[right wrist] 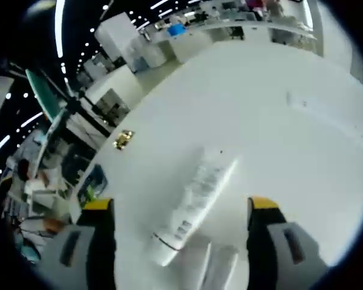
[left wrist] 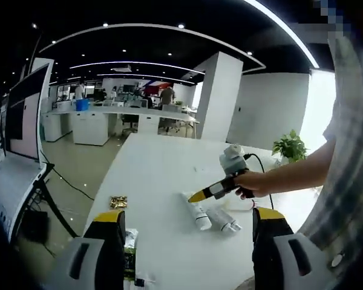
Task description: Arrange the skincare products in the storage area until every visible bottle or jar stands upright without overlapping.
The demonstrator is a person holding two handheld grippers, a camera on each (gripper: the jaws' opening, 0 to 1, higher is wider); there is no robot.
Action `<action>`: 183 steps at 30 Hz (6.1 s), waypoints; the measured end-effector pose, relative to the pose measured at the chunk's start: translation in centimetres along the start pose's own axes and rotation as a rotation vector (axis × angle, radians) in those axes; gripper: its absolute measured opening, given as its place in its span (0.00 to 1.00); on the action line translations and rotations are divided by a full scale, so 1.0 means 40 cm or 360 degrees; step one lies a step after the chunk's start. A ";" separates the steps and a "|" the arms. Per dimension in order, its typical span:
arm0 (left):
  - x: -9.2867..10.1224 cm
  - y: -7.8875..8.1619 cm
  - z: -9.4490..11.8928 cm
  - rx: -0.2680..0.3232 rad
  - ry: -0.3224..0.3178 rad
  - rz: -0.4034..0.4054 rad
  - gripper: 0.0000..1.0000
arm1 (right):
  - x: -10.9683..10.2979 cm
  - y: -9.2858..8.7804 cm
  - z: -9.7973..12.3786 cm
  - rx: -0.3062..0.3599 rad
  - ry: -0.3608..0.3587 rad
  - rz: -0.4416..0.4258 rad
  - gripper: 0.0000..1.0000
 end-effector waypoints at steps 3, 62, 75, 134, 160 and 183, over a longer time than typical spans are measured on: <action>-0.005 -0.007 0.001 -0.0025 0.0013 0.0004 0.89 | 0.035 -0.004 -0.026 -0.0058 -0.0057 -0.0007 0.89; -0.022 -0.022 0.033 0.0050 0.0020 0.0286 0.86 | -0.146 0.033 0.007 0.0389 0.0423 0.0325 0.25; -0.041 0.006 0.000 0.0196 -0.0164 0.0475 0.83 | -0.369 0.072 0.210 0.0676 0.1037 0.0483 0.26; 0.174 0.133 -0.119 0.0259 -0.1413 0.0206 0.39 | -0.453 -0.080 0.484 0.0668 0.1663 0.0514 0.29; 0.077 0.138 -0.189 0.0251 -0.0886 -0.0046 0.38 | -0.348 -0.094 0.453 0.0574 0.1215 0.0314 0.51; 0.148 0.049 -0.267 -0.0135 -0.0982 -0.0490 0.38 | -0.363 -0.087 0.448 0.0456 0.0984 -0.0065 0.41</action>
Point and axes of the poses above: the point that each gripper's makers call its tool centre point, and the gripper's own axes: z roughly backward along the fingers, x roughly to its right, y roughly out of its top, the point moved 7 cm from there along z, roughly backward along the fingers, and after that the axes turned 1 degree about -y, right-handed, at the moved point
